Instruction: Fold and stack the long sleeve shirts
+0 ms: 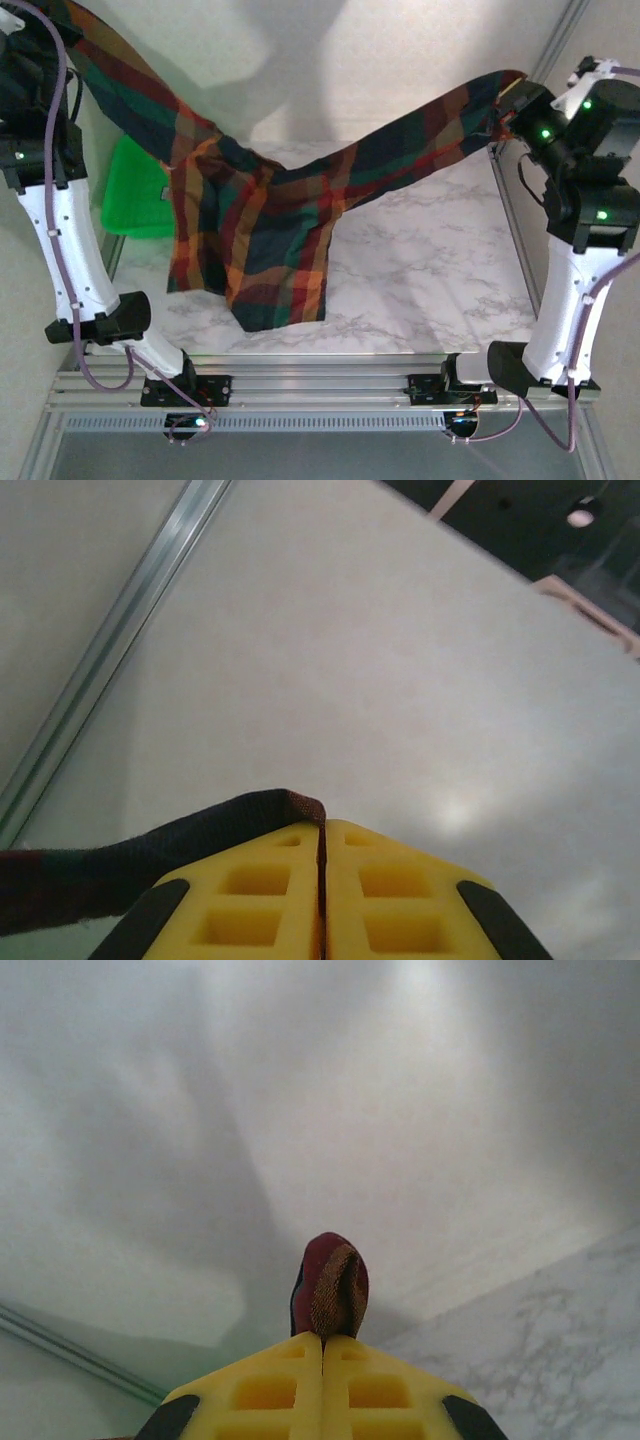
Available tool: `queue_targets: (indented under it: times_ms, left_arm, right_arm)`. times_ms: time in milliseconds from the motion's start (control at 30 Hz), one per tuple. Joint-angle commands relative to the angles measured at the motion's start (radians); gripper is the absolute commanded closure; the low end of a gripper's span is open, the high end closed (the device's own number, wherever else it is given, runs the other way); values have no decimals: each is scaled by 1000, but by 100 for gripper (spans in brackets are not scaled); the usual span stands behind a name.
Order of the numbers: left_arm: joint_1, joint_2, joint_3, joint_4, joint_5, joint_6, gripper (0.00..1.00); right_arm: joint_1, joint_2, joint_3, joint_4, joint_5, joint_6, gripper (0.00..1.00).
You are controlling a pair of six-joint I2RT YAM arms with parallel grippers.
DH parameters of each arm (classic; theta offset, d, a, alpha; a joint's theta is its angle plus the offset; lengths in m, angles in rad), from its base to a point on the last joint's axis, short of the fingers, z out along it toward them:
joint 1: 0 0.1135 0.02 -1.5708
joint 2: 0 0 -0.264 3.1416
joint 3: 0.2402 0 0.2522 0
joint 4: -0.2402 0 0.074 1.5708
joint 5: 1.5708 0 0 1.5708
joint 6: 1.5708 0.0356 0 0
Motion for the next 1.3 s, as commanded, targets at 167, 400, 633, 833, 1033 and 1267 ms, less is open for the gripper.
queue_targets:
  times_ms: [167,400,633,833,1033,1267]
  left_arm:
    - [30,-62,18,232,140,-32,91]
    - [60,-64,21,286,166,-82,90]
    - [-99,-7,-69,197,217,-67,91]
    - [-325,170,-75,177,146,29,91]
    - [-477,352,50,-14,132,-7,58]
    - [-825,71,-384,-360,-91,-103,12]
  right_arm:
    - [-118,-6,73,105,-1,30,100]
    - [-158,56,35,138,-15,127,100]
    - [-162,-85,-144,-23,76,35,100]
    - [-166,-102,-311,3,84,-30,100]
    - [-166,-94,-580,-25,161,-56,100]
    - [-166,-101,-992,53,257,-5,66]
